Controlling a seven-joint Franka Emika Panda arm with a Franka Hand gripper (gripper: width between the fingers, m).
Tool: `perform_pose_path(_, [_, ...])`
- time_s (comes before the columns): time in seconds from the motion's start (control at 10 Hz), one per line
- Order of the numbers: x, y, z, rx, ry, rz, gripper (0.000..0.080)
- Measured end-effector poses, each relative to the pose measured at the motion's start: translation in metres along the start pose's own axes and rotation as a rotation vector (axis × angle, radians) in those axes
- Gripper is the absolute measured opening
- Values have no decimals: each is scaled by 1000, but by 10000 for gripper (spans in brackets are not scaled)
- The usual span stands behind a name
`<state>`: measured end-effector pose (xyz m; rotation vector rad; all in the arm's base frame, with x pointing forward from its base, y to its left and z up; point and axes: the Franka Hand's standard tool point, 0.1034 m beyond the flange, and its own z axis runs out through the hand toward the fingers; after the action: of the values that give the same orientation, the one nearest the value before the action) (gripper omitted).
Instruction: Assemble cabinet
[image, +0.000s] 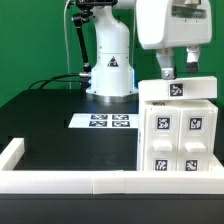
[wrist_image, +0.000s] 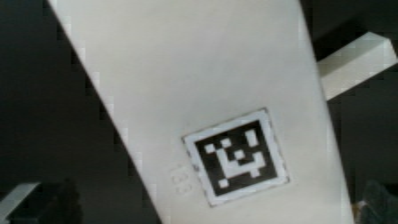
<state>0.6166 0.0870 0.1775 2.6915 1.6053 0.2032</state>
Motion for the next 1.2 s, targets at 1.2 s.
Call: perform_pose_path(1.2, [0,-2,20,-7,-4,288,560])
